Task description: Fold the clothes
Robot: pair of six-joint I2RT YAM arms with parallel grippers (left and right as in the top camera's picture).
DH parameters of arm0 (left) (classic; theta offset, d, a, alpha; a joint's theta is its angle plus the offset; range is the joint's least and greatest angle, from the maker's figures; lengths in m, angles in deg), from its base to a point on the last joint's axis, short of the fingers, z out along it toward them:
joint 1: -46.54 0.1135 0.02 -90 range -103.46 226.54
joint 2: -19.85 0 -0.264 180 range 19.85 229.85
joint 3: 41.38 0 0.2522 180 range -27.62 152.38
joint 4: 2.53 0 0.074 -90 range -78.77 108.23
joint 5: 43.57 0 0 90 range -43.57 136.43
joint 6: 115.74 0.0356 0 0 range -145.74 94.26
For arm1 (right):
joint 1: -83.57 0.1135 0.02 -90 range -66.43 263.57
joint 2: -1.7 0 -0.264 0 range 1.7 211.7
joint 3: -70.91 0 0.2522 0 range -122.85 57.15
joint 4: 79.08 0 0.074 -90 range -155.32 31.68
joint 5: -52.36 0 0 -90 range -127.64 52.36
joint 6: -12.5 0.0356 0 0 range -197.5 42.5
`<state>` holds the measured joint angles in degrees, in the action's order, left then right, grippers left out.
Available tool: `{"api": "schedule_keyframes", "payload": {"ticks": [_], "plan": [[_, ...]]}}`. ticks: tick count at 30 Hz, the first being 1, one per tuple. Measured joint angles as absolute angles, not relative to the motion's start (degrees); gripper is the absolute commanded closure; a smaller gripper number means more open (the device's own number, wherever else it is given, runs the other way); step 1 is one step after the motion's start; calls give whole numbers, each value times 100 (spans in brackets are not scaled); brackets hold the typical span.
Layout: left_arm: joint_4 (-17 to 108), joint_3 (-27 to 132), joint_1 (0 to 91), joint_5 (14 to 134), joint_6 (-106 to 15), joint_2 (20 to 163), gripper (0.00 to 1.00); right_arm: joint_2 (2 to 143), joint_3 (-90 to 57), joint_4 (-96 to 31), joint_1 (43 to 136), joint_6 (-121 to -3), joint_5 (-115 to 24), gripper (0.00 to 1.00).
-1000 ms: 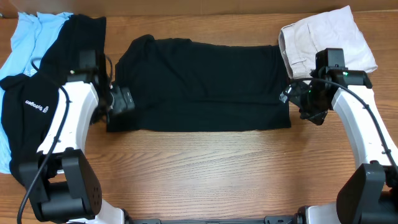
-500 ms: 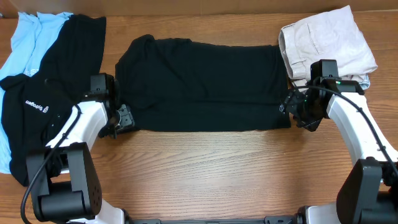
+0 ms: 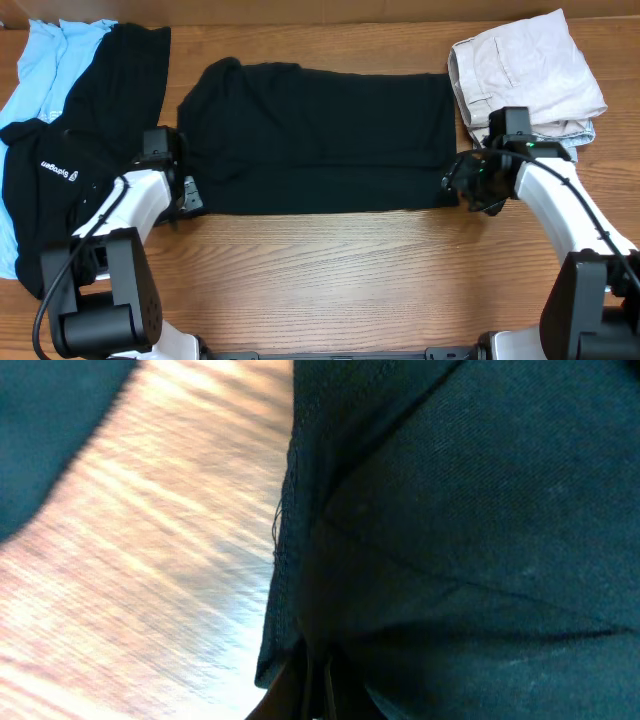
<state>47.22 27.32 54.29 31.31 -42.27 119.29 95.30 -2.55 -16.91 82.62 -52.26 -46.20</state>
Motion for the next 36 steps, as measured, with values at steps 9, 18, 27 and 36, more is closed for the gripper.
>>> {"api": "schedule_keyframes", "payload": {"ticks": [9, 18, 27, 36], "plan": [[4788, 2725, 5742, 3120, -4227, 11929, 96, 9535, 615, -2802, 8570, -5224, -4622, 45], [5046, 2725, 5742, 3204, -4230, 11929, 96, 9535, 1037, -3536, 8570, -5213, -4683, 80], [5970, 2743, 5742, 3317, -4383, 11929, 96, 9530, 1052, -2957, 8425, -5113, -4845, 96], [7043, 2804, 5742, 3732, -4704, 11929, 96, 9392, 654, -966, 7433, -5027, -4893, 96]]}}
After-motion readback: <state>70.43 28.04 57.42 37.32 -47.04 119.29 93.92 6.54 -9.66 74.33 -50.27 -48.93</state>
